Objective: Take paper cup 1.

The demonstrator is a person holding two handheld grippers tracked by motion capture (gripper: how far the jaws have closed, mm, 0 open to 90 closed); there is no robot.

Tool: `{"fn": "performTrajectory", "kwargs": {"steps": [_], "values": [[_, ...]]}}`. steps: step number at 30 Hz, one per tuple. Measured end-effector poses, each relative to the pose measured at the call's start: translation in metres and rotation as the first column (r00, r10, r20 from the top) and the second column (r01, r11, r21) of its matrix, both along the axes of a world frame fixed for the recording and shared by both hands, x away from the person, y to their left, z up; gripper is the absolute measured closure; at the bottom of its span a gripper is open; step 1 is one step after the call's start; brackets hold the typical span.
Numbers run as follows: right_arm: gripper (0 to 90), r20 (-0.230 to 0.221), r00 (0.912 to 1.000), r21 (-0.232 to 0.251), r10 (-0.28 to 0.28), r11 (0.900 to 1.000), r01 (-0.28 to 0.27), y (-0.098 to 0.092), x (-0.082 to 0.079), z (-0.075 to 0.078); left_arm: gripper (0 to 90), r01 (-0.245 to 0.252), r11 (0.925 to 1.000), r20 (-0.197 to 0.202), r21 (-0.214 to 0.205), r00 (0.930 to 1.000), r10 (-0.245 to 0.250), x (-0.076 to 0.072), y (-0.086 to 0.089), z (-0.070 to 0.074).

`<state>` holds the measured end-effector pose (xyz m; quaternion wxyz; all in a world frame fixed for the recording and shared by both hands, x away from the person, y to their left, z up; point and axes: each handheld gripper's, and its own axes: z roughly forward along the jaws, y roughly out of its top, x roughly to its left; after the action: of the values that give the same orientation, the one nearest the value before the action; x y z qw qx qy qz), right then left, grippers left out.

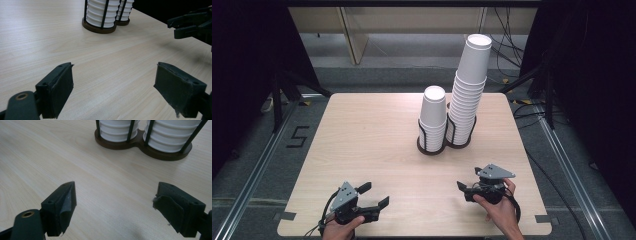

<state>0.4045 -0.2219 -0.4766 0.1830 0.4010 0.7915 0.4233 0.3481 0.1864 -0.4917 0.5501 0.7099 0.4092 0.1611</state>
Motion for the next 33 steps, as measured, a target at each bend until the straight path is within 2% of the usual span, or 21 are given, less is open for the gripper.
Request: {"fn": "performTrajectory", "kwargs": {"steps": [5,7,9,11,13,14,15,16,17,19,20,21,22,24,27,30,31,32,33], "values": [[17.2,0.005,1.0000,0.008,0.002,1.0000,-0.002,0.000,0.001,0.001,14.6,-0.007,1.0000,0.002,-0.002,1.0000,0.007,0.000,0.001,0.001],[16.9,0.025,0.9997,-0.002,0.000,1.0000,0.000,-0.001,0.001,0.001,14.6,-0.010,0.9999,-0.001,0.008,1.0000,0.010,-0.001,0.001,0.001],[16.0,0.008,0.9997,0.020,0.024,0.9995,-0.024,0.000,0.002,0.001,14.6,-0.010,0.9999,0.001,0.003,1.0000,0.010,-0.001,0.001,0.002],[15.7,0.001,0.9999,0.033,0.013,0.9994,-0.013,0.001,0.002,0.001,14.6,-0.007,0.9999,0.004,0.008,1.0000,0.007,-0.001,0.001,0.002],[15.7,0.008,1.0000,0.039,-0.002,0.9992,0.002,0.003,0.001,0.003,14.6,-0.007,1.0000,0.009,0.006,0.9999,0.007,-0.002,0.002,0.002],[15.6,0.027,0.9996,0.035,0.004,0.9994,-0.005,0.003,0.003,0.003,14.6,-0.001,1.0000,0.016,-0.005,0.9999,0.001,-0.001,0.002,0.001],[15.6,0.026,0.9996,0.048,0.007,0.9988,-0.008,0.005,0.003,0.004,14.5,-0.002,1.0000,0.017,-0.006,0.9999,0.002,-0.001,0.002,0.001],[15.6,0.035,0.9994,0.031,0.002,0.9995,-0.003,0.005,0.003,0.006,14.6,-0.006,1.0000,0.017,-0.006,0.9998,0.006,-0.001,0.002,0.001],[15.6,0.028,0.9995,0.038,0.014,0.9991,-0.015,0.006,0.004,0.008,14.6,-0.015,0.9998,0.005,0.013,0.9999,0.015,-0.003,0.002,0.003],[15.6,0.042,0.9990,0.055,0.015,0.9983,-0.017,0.008,0.006,0.012,14.6,-0.016,0.9998,0.005,0.014,0.9999,0.016,-0.002,0.002,0.003],[15.6,0.047,0.9988,0.045,0.014,0.9989,-0.016,0.009,0.006,0.014,14.5,-0.016,0.9998,0.006,0.013,0.9999,0.016,-0.002,0.002,0.003],[15.6,0.059,0.9981,0.057,0.015,0.9982,-0.019,0.010,0.007,0.015,14.6,-0.007,1.0000,0.019,-0.005,0.9998,0.008,-0.001,0.002,0.002],[15.7,0.071,0.9973,0.044,0.021,0.9987,-0.024,0.010,0.008,0.018,14.6,-0.006,1.0000,0.018,-0.001,0.9998,0.006,-0.001,0.002,0.002],[15.7,0.074,0.9972,0.065,0.012,0.9977,-0.017,0.012,0.009,0.022,14.6,-0.012,0.9999,0.015,0.008,0.9998,0.012,-0.002,0.002,0.002],[15.7,0.101,0.9947,0.045,0.018,0.9987,-0.023,0.014,0.013,0.028,14.6,-0.009,1.0000,0.020,0.000,0.9997,0.009,-0.001,0.001,0.002],[15.9,0.066,0.9977,0.054,0.014,0.9984,-0.018,0.017,0.015,0.033,14.6,-0.007,1.0000,0.022,0.003,0.9997,0.007,-0.001,0.001,0.001],[15.9,0.076,0.9969,0.051,0.020,0.9984,-0.024,0.019,0.017,0.033,14.6,-0.009,1.0000,0.021,0.004,0.9997,0.009,-0.001,0.002,0.002],[16.0,0.061,0.9980,0.057,0.014,0.9982,-0.017,0.021,0.017,0.036,14.6,-0.011,0.9999,0.020,0.004,0.9997,0.011,-0.001,0.002,0.002],[16.1,0.089,0.9956,0.044,0.027,0.9985,-0.031,0.021,0.020,0.037,14.6,-0.016,0.9998,0.015,0.012,0.9998,0.015,-0.002,0.002,0.003]]}}
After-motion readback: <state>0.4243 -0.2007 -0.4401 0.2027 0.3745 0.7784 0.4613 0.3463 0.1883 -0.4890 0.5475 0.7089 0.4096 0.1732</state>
